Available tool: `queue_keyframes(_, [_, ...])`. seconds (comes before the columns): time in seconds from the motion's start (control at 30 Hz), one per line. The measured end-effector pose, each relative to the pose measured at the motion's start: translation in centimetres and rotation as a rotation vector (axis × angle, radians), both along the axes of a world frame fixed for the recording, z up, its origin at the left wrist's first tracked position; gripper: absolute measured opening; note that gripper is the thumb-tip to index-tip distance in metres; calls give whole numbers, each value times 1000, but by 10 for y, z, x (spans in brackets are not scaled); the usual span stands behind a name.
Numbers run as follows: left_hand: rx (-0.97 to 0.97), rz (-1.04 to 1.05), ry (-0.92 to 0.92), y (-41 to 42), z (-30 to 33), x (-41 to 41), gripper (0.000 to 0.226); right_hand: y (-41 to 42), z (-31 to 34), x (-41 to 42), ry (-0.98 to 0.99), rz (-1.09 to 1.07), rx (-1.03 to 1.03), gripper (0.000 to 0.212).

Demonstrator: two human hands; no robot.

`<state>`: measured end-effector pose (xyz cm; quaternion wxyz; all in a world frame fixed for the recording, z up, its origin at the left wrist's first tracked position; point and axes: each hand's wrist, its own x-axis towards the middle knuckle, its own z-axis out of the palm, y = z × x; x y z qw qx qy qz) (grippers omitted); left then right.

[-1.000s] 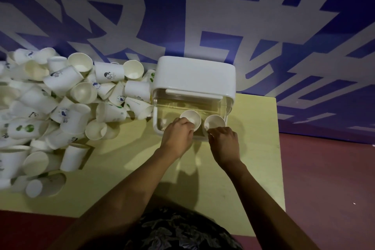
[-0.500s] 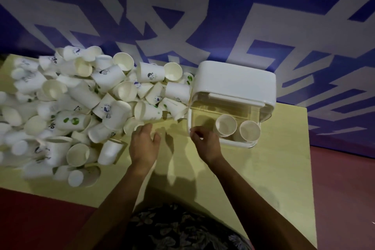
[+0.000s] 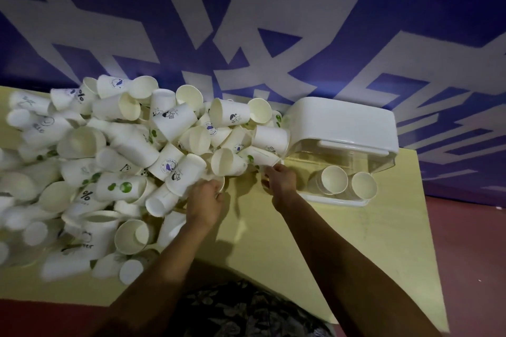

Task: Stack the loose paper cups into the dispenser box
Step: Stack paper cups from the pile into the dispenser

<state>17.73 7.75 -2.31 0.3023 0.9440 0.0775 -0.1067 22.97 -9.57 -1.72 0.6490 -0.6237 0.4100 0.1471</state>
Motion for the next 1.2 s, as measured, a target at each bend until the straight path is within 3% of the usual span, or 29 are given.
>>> queue_keyframes(0.2, [-79, -63, -46, 14, 9, 2, 27, 15, 4, -4, -19, -13, -97, 10])
queue_keyframes(0.43, [-111, -85, -117, 20, 22, -13, 31, 19, 13, -44, -82, 128, -397, 25])
queue_keyframes(0.6, [-111, -72, -160, 13, 36, -30, 23, 4, 20, -76, -141, 195, -507, 10])
queue_keyframes(0.7, [-181, -90, -189, 3, 42, -36, 11, -11, 25, -91, -228, 208, -586, 12])
queue_keyframes(0.9, [-282, -194, -299, -35, 51, -31, 7, -51, 42, -114, -407, 181, -768, 19])
queue_keyframes(1.2, [-327, -331, -391, -138, 71, -9, 13, -145, 62, -124, -487, 214, -1082, 12])
